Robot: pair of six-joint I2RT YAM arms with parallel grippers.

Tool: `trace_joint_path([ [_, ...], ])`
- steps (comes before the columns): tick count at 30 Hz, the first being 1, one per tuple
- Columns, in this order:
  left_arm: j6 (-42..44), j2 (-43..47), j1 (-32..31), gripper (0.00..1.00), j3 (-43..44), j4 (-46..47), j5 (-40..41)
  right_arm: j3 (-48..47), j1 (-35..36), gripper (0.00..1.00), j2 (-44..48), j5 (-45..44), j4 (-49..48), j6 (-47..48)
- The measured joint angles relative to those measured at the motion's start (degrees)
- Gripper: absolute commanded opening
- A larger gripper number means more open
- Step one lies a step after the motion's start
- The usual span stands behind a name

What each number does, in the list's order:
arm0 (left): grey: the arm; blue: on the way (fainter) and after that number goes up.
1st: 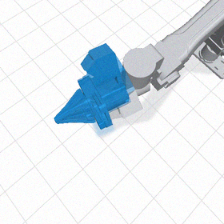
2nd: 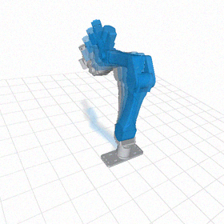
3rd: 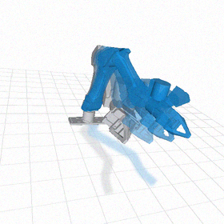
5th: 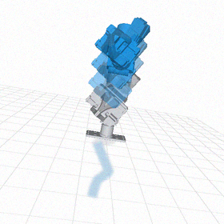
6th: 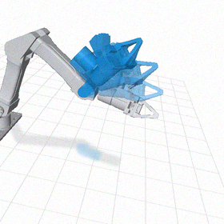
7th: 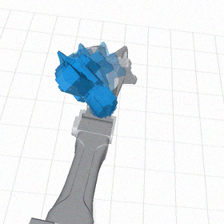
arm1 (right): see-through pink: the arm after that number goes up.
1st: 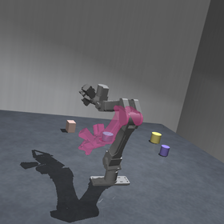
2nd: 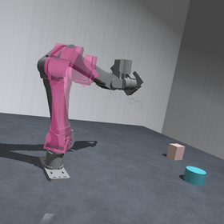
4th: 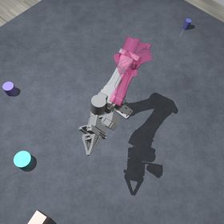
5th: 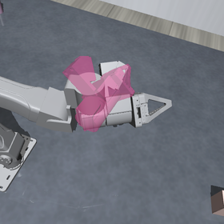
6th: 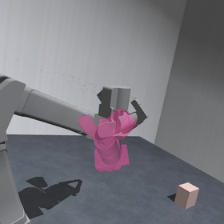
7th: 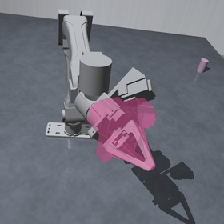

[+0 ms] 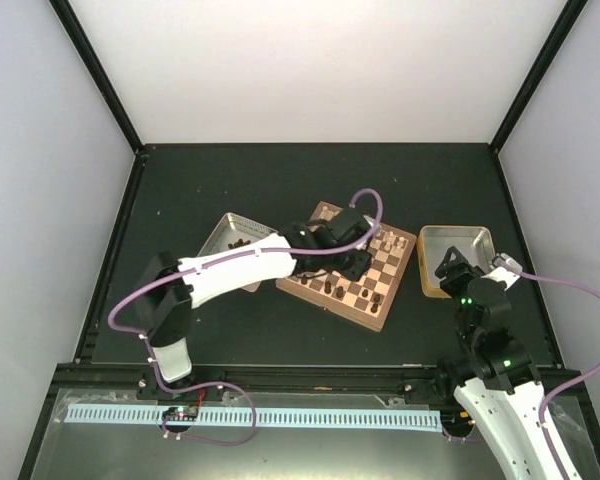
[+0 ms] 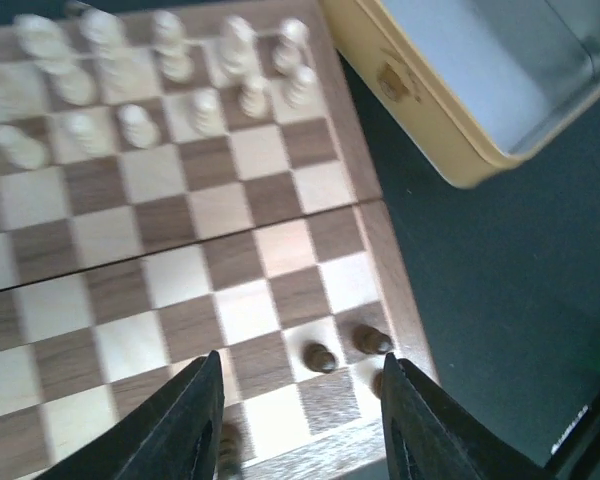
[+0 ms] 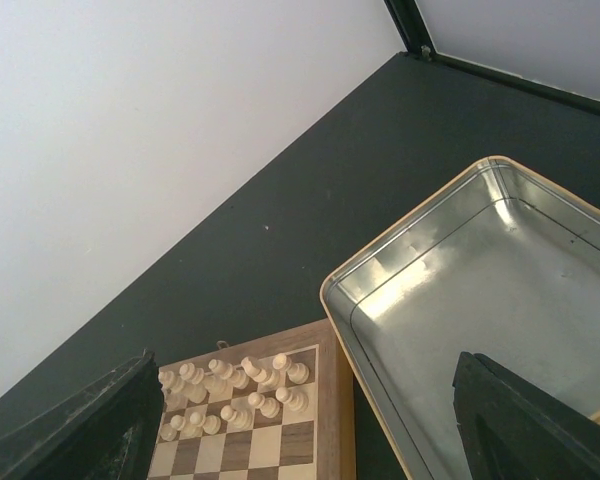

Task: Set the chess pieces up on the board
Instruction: Place the chess piece on the chessboard, then pick up the chess piece from the storage box.

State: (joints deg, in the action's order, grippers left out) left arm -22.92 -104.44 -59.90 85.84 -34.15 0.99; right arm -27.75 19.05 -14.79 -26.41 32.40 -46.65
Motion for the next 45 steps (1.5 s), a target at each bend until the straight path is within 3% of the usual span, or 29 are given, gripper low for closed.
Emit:
trace_joint_path([
  [7,-2.93,7.48,7.72,0.47,-7.45,0.35,3.61,0.0,0.0,0.8,0.0,0.02,0.13,0.02],
  [15,-4.81,13.9,22.38,0.38,-19.12,0.35,6.14,0.0,0.0,0.8,-0.15,0.61,0.11,0.02],
  [22,-4.79,14.23,30.03,0.35,-21.55,1.2,6.43,0.0,0.0,0.8,-0.87,1.16,-0.07,0.0],
  [25,-4.26,12.02,31.61,0.34,-21.27,1.68,6.25,0.0,0.0,0.8,-0.92,1.18,-0.15,0.0],
  [30,-3.37,6.05,33.05,0.23,-19.54,1.77,5.53,0.0,0.0,0.8,-0.94,1.16,-0.24,0.0],
  [45,-1.07,0.9,34.07,0.26,-17.11,3.58,0.7,0.02,0.0,0.8,-2.1,1.16,-0.74,0.04],
])
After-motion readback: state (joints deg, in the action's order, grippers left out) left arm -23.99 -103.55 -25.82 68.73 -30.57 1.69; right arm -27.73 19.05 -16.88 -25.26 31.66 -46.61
